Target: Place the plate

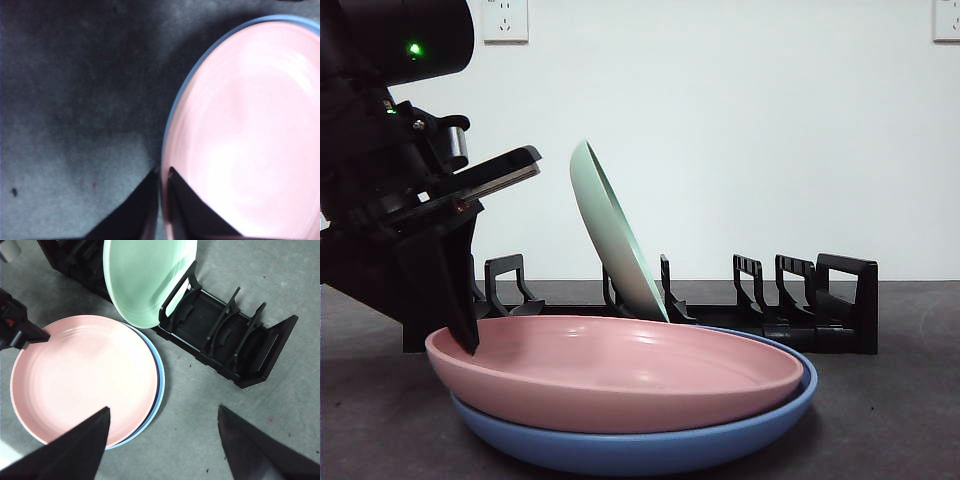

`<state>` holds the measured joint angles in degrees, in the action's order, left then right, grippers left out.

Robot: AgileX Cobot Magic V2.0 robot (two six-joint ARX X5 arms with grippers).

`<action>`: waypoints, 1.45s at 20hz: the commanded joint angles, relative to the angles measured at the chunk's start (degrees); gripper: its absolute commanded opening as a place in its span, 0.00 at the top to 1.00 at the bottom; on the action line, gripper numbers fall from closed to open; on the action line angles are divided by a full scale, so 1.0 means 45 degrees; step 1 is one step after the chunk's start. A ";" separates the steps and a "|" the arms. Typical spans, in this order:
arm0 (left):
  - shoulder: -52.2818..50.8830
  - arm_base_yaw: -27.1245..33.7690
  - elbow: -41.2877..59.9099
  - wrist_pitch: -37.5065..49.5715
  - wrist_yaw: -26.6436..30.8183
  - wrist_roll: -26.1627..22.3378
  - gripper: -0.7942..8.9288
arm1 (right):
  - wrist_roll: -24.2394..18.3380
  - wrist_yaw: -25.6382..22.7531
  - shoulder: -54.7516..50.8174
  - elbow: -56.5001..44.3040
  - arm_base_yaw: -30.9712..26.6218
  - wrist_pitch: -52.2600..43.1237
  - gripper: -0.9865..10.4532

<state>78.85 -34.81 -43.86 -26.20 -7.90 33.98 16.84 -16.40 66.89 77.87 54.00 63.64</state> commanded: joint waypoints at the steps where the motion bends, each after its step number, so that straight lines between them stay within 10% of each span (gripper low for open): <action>1: 0.0219 -0.0126 -0.0107 -0.0087 -0.0019 0.0034 0.73 | 0.0185 -0.0034 0.0083 0.0223 0.0141 -0.0112 0.62; 7: -0.0597 -0.0044 -0.0573 -0.1307 -0.0015 -0.0364 0.59 | 0.0248 -0.0034 0.0083 0.0223 0.0141 -0.0068 0.62; 15: -0.5061 0.1569 -0.3764 -0.5571 0.0894 -0.4124 0.60 | 0.0476 -0.0029 0.0083 0.0223 0.0136 0.0175 0.62; 25: -0.9262 0.2531 -0.4911 -0.8417 0.1146 -0.3891 0.60 | 0.0515 0.0097 0.0083 0.0223 0.0141 0.0175 0.62; 29: -0.9287 0.2531 -0.4911 -0.8845 0.1146 -0.3395 0.60 | 0.0962 0.2375 0.0209 0.0223 0.0131 -0.0763 0.62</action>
<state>36.67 -23.31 -64.77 -66.41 -2.94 17.87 19.86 -6.61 66.92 77.87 53.98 61.30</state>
